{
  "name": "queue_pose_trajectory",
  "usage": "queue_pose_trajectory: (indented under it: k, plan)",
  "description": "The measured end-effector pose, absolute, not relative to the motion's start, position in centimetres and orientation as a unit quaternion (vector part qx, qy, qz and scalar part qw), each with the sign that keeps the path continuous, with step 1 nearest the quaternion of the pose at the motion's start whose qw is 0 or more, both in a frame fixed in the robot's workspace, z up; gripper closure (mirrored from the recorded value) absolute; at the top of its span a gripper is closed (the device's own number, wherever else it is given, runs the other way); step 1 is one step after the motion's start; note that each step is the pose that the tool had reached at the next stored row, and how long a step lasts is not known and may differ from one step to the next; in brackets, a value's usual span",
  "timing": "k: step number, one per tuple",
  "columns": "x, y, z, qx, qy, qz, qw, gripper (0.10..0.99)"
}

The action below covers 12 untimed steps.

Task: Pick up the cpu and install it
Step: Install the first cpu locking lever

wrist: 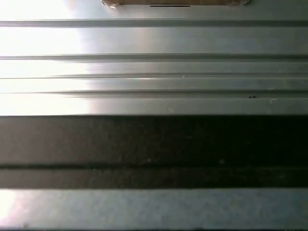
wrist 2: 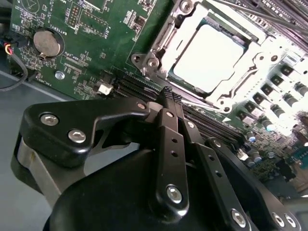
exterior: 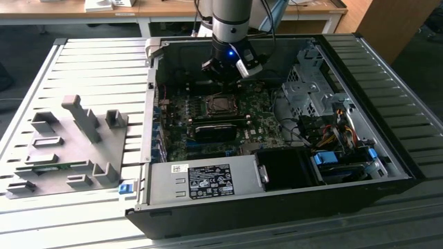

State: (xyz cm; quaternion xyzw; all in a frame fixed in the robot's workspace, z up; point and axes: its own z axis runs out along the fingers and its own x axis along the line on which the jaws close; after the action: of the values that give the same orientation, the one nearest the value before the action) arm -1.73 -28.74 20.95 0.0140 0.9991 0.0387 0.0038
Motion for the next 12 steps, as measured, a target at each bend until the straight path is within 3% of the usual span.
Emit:
queue_pose_trajectory:
  k: [12]
  plan:
    - [-1.59, -28.75, 20.2, 0.014, 0.999, 0.036, 0.004, 0.98]
